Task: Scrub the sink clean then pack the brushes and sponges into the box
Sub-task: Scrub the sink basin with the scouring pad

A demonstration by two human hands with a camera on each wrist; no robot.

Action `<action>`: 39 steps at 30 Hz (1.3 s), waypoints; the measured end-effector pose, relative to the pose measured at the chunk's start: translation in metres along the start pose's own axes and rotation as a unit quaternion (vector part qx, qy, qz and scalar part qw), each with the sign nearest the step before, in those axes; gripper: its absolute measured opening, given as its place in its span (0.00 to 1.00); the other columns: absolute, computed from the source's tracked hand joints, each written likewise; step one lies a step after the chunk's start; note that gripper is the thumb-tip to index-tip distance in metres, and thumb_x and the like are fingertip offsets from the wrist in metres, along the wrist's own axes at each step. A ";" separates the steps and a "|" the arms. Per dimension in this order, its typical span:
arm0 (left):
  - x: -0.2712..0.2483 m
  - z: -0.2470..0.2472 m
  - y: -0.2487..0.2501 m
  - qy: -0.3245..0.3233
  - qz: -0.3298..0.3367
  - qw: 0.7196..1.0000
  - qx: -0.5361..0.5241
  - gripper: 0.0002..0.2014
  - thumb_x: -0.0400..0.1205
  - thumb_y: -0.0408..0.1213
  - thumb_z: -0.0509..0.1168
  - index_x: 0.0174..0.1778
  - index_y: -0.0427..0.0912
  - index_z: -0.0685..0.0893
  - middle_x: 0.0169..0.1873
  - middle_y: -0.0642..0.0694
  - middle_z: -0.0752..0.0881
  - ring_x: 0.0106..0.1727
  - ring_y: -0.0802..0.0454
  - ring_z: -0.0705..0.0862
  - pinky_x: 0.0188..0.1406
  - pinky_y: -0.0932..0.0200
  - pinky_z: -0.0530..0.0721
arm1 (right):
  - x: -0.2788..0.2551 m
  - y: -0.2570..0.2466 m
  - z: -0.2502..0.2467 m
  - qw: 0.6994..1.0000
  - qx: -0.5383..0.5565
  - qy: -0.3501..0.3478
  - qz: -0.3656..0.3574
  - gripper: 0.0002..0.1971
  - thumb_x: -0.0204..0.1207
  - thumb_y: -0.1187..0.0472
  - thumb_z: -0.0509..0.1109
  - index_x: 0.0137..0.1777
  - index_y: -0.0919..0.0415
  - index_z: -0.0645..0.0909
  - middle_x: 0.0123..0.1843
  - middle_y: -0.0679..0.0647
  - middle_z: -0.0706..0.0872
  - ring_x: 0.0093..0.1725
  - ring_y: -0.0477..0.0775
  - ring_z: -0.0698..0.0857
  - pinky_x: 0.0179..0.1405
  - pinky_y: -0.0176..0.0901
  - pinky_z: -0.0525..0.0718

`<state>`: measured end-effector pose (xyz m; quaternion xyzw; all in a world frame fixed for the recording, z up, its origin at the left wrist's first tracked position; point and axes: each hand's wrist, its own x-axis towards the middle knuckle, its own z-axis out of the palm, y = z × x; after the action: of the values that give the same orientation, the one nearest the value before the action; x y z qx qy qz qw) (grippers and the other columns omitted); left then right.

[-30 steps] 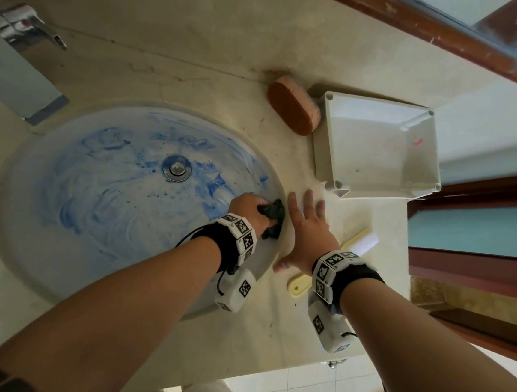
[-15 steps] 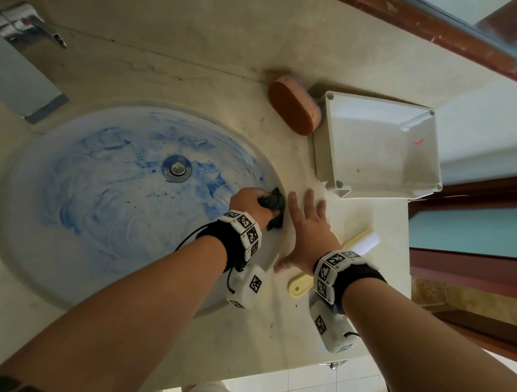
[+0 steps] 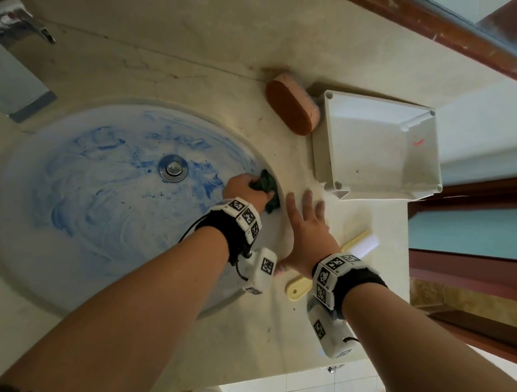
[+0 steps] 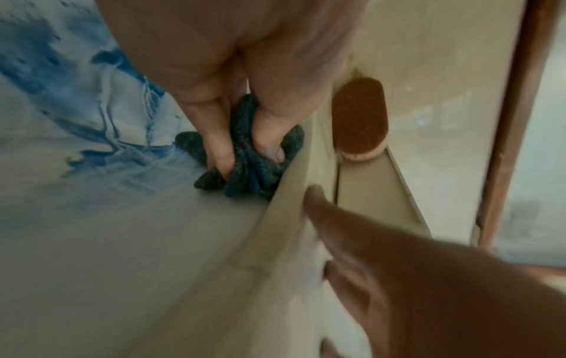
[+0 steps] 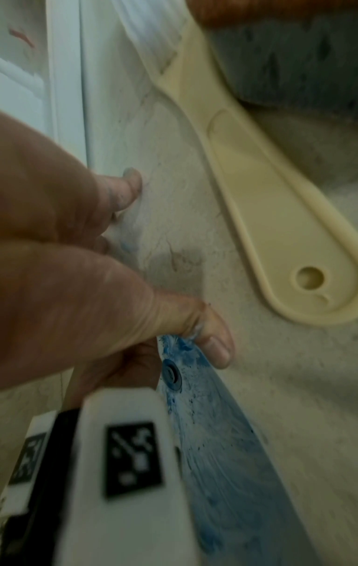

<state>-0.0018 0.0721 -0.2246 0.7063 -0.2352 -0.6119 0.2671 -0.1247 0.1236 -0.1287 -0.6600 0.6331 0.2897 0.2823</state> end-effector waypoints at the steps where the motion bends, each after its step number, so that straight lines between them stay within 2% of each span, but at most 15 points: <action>1: -0.002 0.000 -0.003 -0.008 0.011 0.999 0.030 0.18 0.69 0.40 0.80 0.53 0.44 0.89 0.45 0.47 0.90 0.46 0.48 0.88 0.49 0.52 0.90 | 0.000 0.000 0.000 1.000 0.001 -0.001 0.000 0.78 0.51 0.46 0.89 0.83 0.47 0.27 0.83 0.58 0.24 0.81 0.70 0.28 0.79 0.73 0.50; 3: -0.001 -0.001 -0.002 -0.028 0.009 0.999 0.034 0.17 0.70 0.38 0.80 0.54 0.42 0.88 0.48 0.46 0.90 0.47 0.48 0.88 0.49 0.52 0.90 | -0.001 0.000 -0.001 1.000 0.002 -0.002 0.001 0.78 0.50 0.46 0.89 0.83 0.47 0.27 0.83 0.57 0.23 0.81 0.70 0.28 0.79 0.73 0.49; 6: 0.004 -0.013 0.017 -0.031 -0.031 0.996 -0.074 0.18 0.73 0.30 0.78 0.58 0.37 0.87 0.52 0.39 0.89 0.47 0.43 0.89 0.42 0.47 0.92 | -0.001 -0.001 -0.002 1.000 0.006 -0.004 0.005 0.78 0.51 0.46 0.89 0.83 0.46 0.26 0.83 0.56 0.23 0.81 0.69 0.27 0.79 0.73 0.49; 9: 0.012 -0.035 0.041 -0.012 -0.039 0.992 -0.121 0.20 0.77 0.29 0.75 0.64 0.32 0.82 0.55 0.41 0.86 0.50 0.45 0.86 0.30 0.64 0.88 | -0.001 -0.001 -0.002 1.000 0.005 -0.009 0.005 0.78 0.51 0.46 0.89 0.83 0.47 0.25 0.83 0.57 0.23 0.81 0.70 0.27 0.79 0.74 0.49; 11: 0.016 -0.043 0.048 0.016 -0.037 0.990 -0.139 0.21 0.78 0.29 0.74 0.66 0.31 0.80 0.56 0.41 0.84 0.54 0.46 0.83 0.28 0.72 0.84 | -0.001 -0.002 -0.003 1.000 0.005 -0.012 0.005 0.78 0.52 0.47 0.89 0.83 0.48 0.25 0.83 0.57 0.22 0.81 0.70 0.27 0.78 0.74 0.48; 14: 0.011 -0.038 0.049 0.033 -0.058 0.981 -0.180 0.21 0.78 0.26 0.73 0.67 0.31 0.78 0.59 0.37 0.83 0.53 0.44 0.84 0.33 0.63 0.88 | -0.002 -0.003 -0.004 1.000 0.007 -0.016 0.004 0.78 0.52 0.47 0.89 0.83 0.48 0.25 0.82 0.57 0.22 0.80 0.70 0.26 0.78 0.75 0.48; 17: 0.002 -0.023 0.040 0.025 -0.058 0.985 -0.161 0.21 0.78 0.27 0.73 0.66 0.33 0.78 0.57 0.39 0.84 0.48 0.45 0.85 0.24 0.67 0.85 | -0.002 -0.002 -0.004 1.000 0.007 -0.015 0.002 0.77 0.52 0.47 0.88 0.83 0.48 0.25 0.82 0.57 0.22 0.80 0.70 0.26 0.77 0.75 0.48; 20: -0.007 -0.011 0.031 0.015 -0.086 0.977 -0.194 0.19 0.76 0.26 0.74 0.63 0.33 0.81 0.60 0.35 0.84 0.42 0.46 0.84 0.37 0.54 0.90 | -0.002 -0.002 -0.004 1.000 0.002 -0.009 0.003 0.76 0.53 0.47 0.88 0.83 0.48 0.25 0.83 0.57 0.23 0.81 0.70 0.28 0.79 0.76 0.51; 23: -0.008 -0.018 0.035 -0.011 -0.078 0.981 -0.177 0.19 0.78 0.27 0.73 0.65 0.33 0.80 0.58 0.42 0.83 0.49 0.47 0.83 0.24 0.68 0.85 | -0.002 -0.001 -0.004 1.000 -0.001 -0.012 0.004 0.78 0.52 0.45 0.88 0.82 0.47 0.24 0.83 0.56 0.22 0.81 0.70 0.27 0.79 0.75 0.50; 24: -0.003 -0.024 0.036 -0.017 -0.073 0.981 -0.181 0.20 0.78 0.27 0.72 0.66 0.32 0.79 0.59 0.42 0.83 0.51 0.47 0.84 0.24 0.68 0.85 | -0.002 -0.001 -0.004 1.000 -0.001 -0.015 0.004 0.78 0.51 0.44 0.88 0.82 0.46 0.24 0.82 0.56 0.22 0.81 0.70 0.27 0.80 0.74 0.49; 26: 0.011 -0.037 0.040 -0.021 -0.067 0.974 -0.216 0.23 0.78 0.27 0.72 0.69 0.32 0.77 0.62 0.36 0.84 0.48 0.46 0.87 0.33 0.61 0.89 | -0.002 -0.001 -0.004 1.000 0.003 -0.020 0.005 0.79 0.51 0.44 0.88 0.82 0.46 0.24 0.82 0.56 0.21 0.80 0.70 0.26 0.80 0.73 0.48; 29: 0.017 -0.050 0.045 -0.003 -0.085 0.952 -0.293 0.24 0.78 0.27 0.71 0.71 0.33 0.76 0.64 0.34 0.83 0.46 0.46 0.86 0.39 0.57 0.89 | 0.000 -0.001 -0.004 1.000 0.002 -0.021 0.006 0.79 0.51 0.44 0.88 0.82 0.46 0.24 0.82 0.57 0.21 0.80 0.71 0.26 0.79 0.74 0.48; 33: 0.012 -0.042 0.054 0.029 -0.118 0.931 -0.344 0.21 0.80 0.25 0.69 0.69 0.31 0.76 0.58 0.34 0.82 0.59 0.38 0.81 0.50 0.52 0.87 | 0.000 -0.002 -0.004 1.000 0.000 -0.024 0.006 0.79 0.50 0.44 0.88 0.82 0.47 0.23 0.82 0.58 0.21 0.80 0.71 0.25 0.78 0.75 0.47; 37: 0.011 -0.027 0.045 0.011 -0.146 0.948 -0.284 0.21 0.78 0.30 0.73 0.67 0.33 0.79 0.60 0.36 0.84 0.61 0.38 0.82 0.58 0.45 0.87 | 0.000 -0.002 -0.004 1.000 0.001 -0.024 0.006 0.79 0.50 0.44 0.88 0.82 0.47 0.23 0.82 0.57 0.21 0.80 0.71 0.26 0.77 0.76 0.48; 39: 0.012 -0.026 0.039 0.000 -0.132 0.957 -0.260 0.21 0.77 0.30 0.74 0.65 0.33 0.80 0.60 0.35 0.85 0.58 0.40 0.84 0.56 0.45 0.88 | 0.000 -0.002 -0.005 1.000 0.001 -0.023 0.008 0.79 0.50 0.43 0.88 0.82 0.47 0.23 0.82 0.57 0.21 0.80 0.71 0.26 0.78 0.75 0.48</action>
<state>0.0258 0.0374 -0.2050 0.6374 0.0269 -0.6817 0.3582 -0.1227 0.1205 -0.1252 -0.6481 0.6317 0.3062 0.2952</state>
